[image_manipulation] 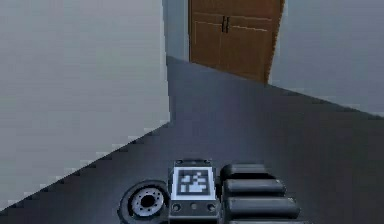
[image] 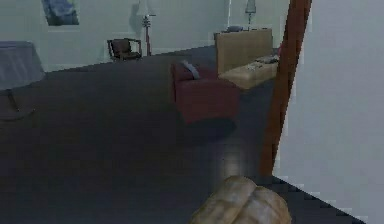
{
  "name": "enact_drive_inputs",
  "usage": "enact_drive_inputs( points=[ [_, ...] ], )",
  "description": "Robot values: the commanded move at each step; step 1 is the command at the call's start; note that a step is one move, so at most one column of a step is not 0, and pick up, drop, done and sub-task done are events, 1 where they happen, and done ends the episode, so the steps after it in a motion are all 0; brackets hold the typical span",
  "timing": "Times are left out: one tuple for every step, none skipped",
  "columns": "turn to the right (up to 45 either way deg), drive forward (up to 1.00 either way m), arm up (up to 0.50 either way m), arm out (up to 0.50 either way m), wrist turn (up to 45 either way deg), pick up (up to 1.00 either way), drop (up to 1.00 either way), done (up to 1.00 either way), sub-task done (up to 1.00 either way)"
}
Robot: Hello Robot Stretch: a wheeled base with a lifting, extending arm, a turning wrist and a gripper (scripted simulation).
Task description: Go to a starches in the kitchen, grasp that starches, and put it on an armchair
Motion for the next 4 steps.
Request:
enact_drive_inputs(
  points=[
    [0.0, 0.45, 0.00, 0.00, 0.0, 0.00, 0.00, 0.00, 0.00],
    [-21.0, 0.00, 0.00, 0.00, 0.0, 0.00, 0.00, 0.00, 0.00],
    [0.0, 1.00, 0.00, 0.00, 0.0, 0.00, 0.00, 0.00, 0.00],
    [-3.0, 0.00, 0.00, 0.00, 0.0, 0.00, 0.00, 0.00, 0.00]
  ],
)
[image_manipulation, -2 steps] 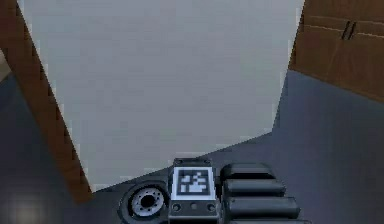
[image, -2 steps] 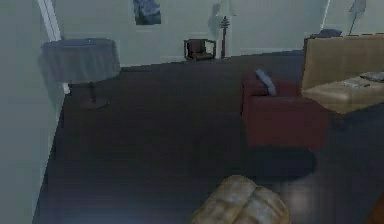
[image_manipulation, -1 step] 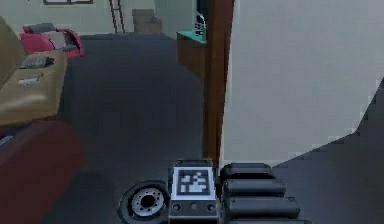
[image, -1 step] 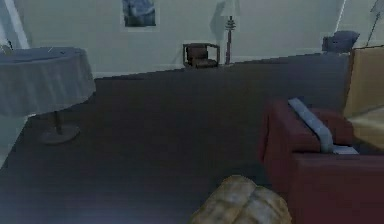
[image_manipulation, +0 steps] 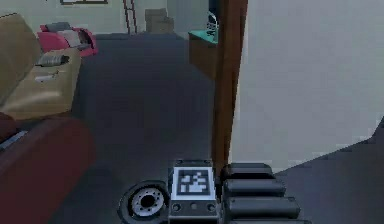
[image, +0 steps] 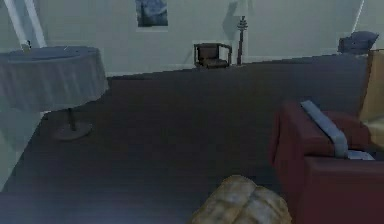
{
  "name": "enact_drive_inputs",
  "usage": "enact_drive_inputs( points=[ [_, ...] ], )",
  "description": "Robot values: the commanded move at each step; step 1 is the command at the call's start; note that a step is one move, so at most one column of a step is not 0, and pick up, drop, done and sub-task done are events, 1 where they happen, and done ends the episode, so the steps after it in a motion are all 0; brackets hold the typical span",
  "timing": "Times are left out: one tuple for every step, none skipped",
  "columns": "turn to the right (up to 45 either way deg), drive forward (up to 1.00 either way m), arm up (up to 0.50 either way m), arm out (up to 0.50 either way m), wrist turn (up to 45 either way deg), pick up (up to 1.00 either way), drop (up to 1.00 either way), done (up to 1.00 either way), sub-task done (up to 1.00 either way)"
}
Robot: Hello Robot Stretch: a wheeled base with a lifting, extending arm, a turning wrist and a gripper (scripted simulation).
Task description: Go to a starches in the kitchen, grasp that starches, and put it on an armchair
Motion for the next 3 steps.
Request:
enact_drive_inputs(
  points=[
    [0.0, 1.00, 0.00, 0.00, 0.0, 0.00, 0.00, 0.00, 0.00],
    [-6.0, 0.00, 0.00, 0.00, 0.0, 0.00, 0.00, 0.00, 0.00],
    [-3.0, 0.00, 0.00, 0.00, 0.0, 0.00, 0.00, 0.00, 0.00]
  ],
)
